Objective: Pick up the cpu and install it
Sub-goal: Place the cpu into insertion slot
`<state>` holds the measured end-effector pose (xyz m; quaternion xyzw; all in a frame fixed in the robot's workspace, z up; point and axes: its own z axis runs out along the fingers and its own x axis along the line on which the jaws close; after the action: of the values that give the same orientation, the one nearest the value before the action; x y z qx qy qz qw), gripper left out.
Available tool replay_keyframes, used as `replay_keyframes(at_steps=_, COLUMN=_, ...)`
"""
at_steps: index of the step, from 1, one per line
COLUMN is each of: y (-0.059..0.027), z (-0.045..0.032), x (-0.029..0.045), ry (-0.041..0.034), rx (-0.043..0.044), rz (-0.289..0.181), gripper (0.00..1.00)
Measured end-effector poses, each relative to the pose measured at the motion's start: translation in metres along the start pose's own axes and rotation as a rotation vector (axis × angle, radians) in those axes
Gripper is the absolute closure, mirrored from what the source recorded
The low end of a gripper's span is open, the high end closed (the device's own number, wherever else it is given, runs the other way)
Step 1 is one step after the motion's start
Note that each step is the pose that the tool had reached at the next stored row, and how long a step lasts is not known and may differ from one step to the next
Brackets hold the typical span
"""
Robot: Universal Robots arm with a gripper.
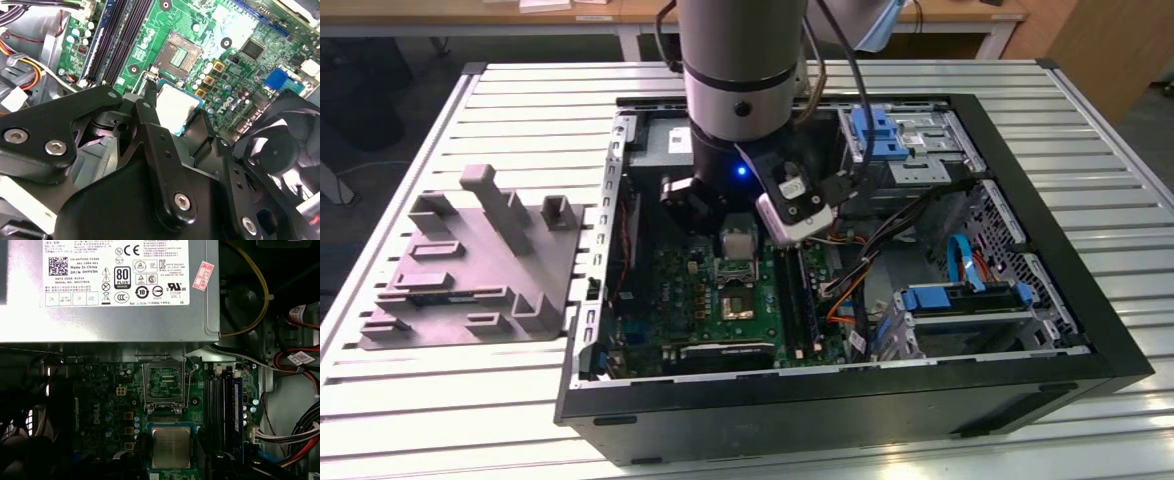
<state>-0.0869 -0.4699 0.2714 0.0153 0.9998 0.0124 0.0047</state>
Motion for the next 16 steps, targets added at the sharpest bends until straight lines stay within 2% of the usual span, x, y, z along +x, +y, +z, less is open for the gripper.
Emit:
replay_keyframes(at_steps=6, y=-0.0006, z=0.0105, x=-0.0001, ry=0.0, rx=-0.0001, rz=0.0, gripper=0.53)
replay_keyframes(at_steps=16, y=-0.0007, z=0.0126, x=-0.0001, ry=-0.0001, rx=-0.0001, rz=0.0, gripper=0.53)
